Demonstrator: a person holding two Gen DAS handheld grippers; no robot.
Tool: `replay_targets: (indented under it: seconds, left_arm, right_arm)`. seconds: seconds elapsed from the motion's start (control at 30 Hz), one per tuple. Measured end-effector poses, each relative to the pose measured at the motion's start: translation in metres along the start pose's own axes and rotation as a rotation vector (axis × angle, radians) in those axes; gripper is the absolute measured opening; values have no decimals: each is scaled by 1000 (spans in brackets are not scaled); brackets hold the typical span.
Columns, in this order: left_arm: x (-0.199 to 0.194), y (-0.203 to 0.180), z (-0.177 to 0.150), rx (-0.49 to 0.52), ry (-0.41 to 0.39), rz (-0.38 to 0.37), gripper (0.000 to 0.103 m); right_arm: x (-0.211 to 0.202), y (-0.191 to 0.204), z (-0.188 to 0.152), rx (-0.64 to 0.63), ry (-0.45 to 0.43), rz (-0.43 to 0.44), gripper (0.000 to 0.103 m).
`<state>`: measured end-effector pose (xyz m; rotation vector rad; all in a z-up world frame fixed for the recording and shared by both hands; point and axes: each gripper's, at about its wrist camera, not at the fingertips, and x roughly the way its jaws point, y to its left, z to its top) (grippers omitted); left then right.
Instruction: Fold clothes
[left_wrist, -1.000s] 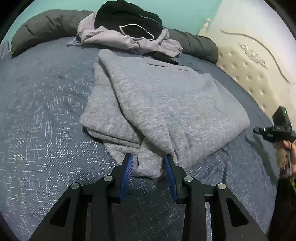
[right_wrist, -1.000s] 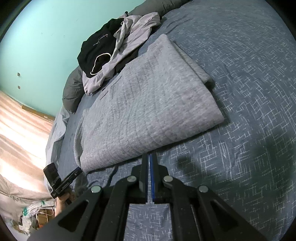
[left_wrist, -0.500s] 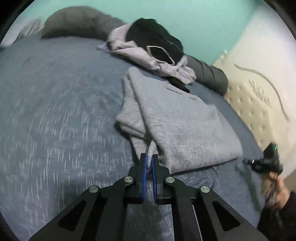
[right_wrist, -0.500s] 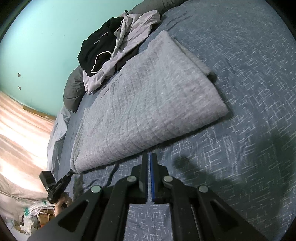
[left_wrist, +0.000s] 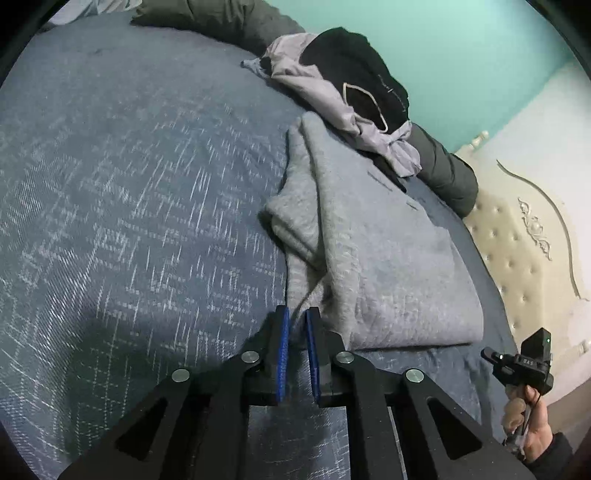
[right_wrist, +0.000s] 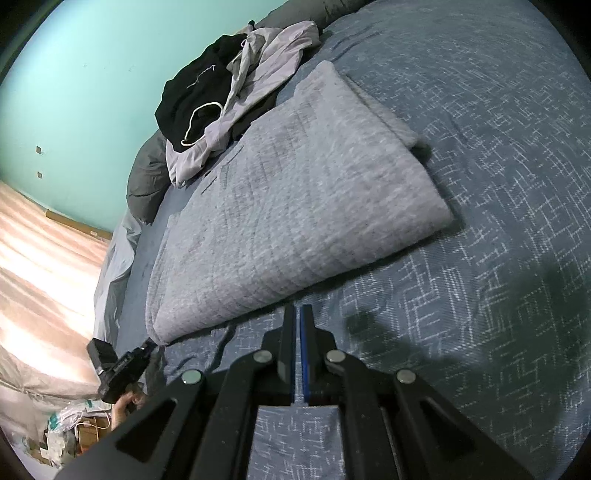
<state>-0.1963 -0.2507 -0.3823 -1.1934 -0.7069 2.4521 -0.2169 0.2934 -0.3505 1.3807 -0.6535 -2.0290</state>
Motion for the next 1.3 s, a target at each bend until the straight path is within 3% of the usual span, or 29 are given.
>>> replay_targets:
  seconds: [0.13, 0.33, 0.4, 0.47, 0.6, 0.7, 0.73, 0.77, 0.87, 0.93, 1.07, 1.2, 1.3]
  left_arm:
    - [-7, -9, 6, 69, -35, -5, 14]
    - [8, -7, 14, 86, -6, 7, 17]
    - [16, -9, 16, 85, 20, -28, 23]
    - [22, -12, 17, 87, 45, -64, 39]
    - [27, -12, 13, 88, 64, -83, 39]
    - [26, -13, 13, 102, 58, -95, 36]
    - [24, -15, 13, 117, 54, -92, 24]
    - [24, -18, 12, 136, 51, -84, 3]
    - [21, -23, 11, 152, 20, -66, 4]
    - [11, -17, 11, 107, -17, -64, 3]
    - [-3, 4, 4, -28, -74, -72, 3]
    - [5, 26, -4, -179, -60, -103, 3]
    - [8, 33, -6, -238, -50, -115, 3]
  right_arm:
    - [0, -3, -1, 6, 0, -1, 3]
    - [-1, -6, -2, 11, -1, -1, 3]
    - [-2, -5, -1, 9, -3, 1, 3]
    - [-3, -4, 0, 9, -6, 2, 3]
    - [-3, -5, 0, 11, -7, 1, 3]
    - [-2, -6, -1, 12, -2, 2, 3]
    - [-1, -5, -2, 11, 0, 2, 3]
    - [-1, -6, -2, 12, 1, 2, 3]
    - [-1, -6, -2, 16, 0, 2, 3]
    - [-2, -6, -2, 16, -1, 2, 3]
    - [0, -5, 0, 12, 3, 8, 3]
    - [3, -2, -1, 9, 8, 15, 3]
    - [2, 1, -3, 12, 1, 10, 3]
